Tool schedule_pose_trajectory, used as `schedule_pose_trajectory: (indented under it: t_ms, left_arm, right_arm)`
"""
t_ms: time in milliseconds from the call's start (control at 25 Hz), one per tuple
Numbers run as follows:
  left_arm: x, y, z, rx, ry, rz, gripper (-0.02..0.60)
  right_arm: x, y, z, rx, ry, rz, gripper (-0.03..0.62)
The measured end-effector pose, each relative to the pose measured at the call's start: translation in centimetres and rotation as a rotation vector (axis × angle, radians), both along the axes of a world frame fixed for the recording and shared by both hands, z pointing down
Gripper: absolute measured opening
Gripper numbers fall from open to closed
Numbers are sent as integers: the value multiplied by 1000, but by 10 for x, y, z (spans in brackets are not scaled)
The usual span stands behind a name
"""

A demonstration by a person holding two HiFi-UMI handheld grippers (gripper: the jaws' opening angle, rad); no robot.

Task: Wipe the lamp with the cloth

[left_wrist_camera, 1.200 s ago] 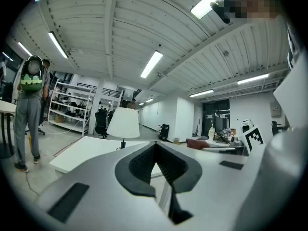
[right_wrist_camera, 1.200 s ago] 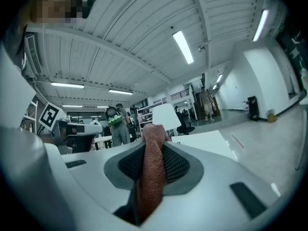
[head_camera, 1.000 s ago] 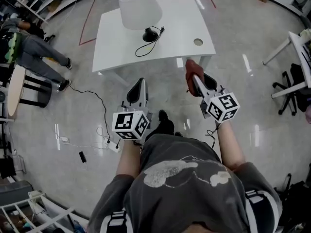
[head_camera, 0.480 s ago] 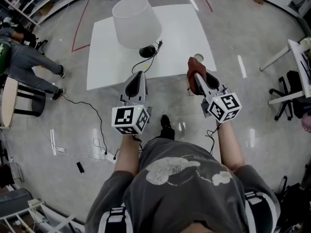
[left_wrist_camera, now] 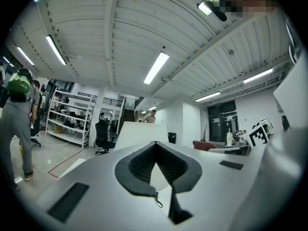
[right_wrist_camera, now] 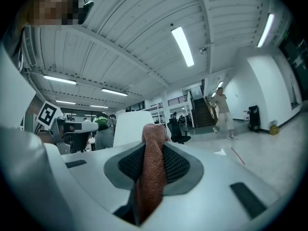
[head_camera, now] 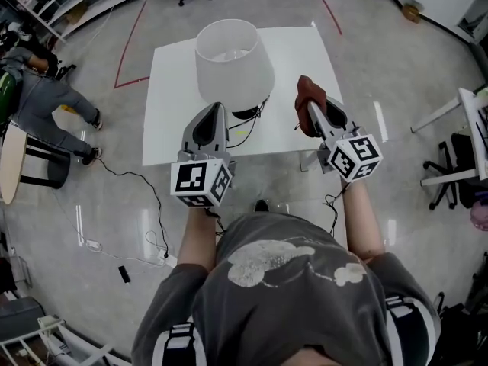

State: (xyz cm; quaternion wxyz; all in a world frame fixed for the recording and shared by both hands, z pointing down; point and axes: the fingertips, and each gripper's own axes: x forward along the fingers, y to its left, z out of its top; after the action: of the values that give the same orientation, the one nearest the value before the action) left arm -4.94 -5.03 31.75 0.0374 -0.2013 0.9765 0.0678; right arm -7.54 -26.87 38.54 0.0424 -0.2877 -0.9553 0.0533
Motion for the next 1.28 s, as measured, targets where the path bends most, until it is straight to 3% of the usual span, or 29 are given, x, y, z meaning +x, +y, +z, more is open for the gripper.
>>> schedule_pose_trajectory:
  t_ms: [200, 560, 920, 1280]
  left_arm:
    - [-24, 14, 2, 5, -1, -17, 8]
    - [-45, 22, 5, -3, 17, -153, 8]
    - [-60, 23, -13, -4, 18, -356, 8]
    - [-51, 16, -31, -39, 10, -510, 8]
  right_arm:
    - [-39, 6, -4, -31, -7, 7, 86]
    - [-103, 20, -7, -12, -21, -146, 86]
    - [-187, 53, -55, 1, -104, -405, 86]
    - [-215, 125, -96, 16, -187, -739, 86]
